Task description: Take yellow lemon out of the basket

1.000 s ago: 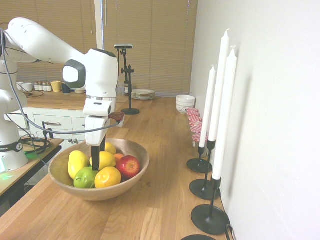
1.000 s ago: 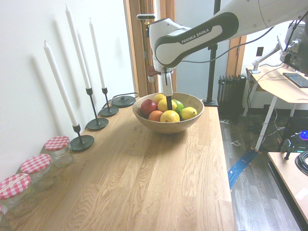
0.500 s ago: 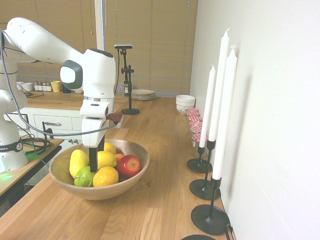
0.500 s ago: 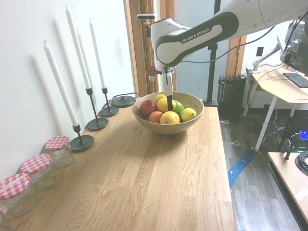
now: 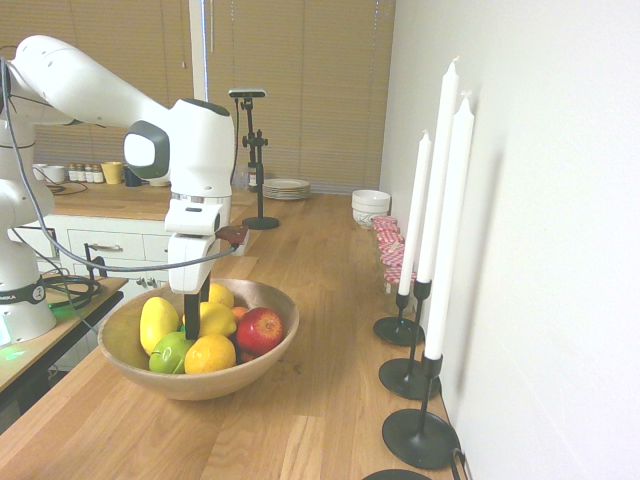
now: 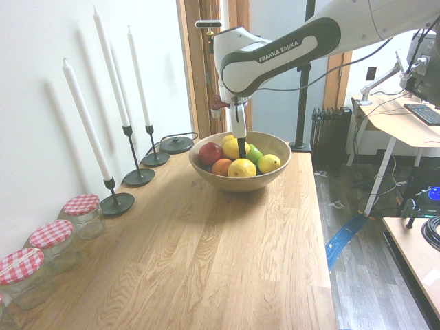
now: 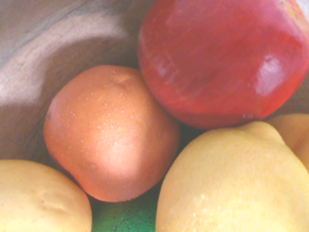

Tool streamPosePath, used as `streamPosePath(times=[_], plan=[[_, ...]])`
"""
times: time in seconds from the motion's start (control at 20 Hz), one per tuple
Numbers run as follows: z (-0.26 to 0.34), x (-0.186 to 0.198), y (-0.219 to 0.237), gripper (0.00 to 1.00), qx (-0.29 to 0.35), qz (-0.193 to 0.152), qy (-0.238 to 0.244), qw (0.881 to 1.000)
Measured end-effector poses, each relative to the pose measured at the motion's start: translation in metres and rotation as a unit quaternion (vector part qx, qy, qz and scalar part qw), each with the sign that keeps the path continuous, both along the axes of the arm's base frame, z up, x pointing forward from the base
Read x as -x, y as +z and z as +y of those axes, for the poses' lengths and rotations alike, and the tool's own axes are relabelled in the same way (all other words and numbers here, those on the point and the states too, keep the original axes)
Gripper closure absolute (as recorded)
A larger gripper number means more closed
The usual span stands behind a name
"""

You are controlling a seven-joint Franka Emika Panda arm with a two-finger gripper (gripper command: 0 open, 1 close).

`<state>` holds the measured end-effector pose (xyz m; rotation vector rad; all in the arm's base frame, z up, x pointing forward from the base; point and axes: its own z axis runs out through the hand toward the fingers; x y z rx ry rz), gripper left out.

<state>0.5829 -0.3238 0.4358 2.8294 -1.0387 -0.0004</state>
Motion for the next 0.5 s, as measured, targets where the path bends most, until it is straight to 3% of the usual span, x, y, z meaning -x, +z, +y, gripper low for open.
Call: streamPosePath(times=[0.3, 0.5], plan=[[0.005, -0.002, 0.002, 1.0, 0.0, -0.002, -0.001, 1.0], [0.026, -0.005, 0.042, 1.0, -0.001, -0.041, -0.017, 0.999]])
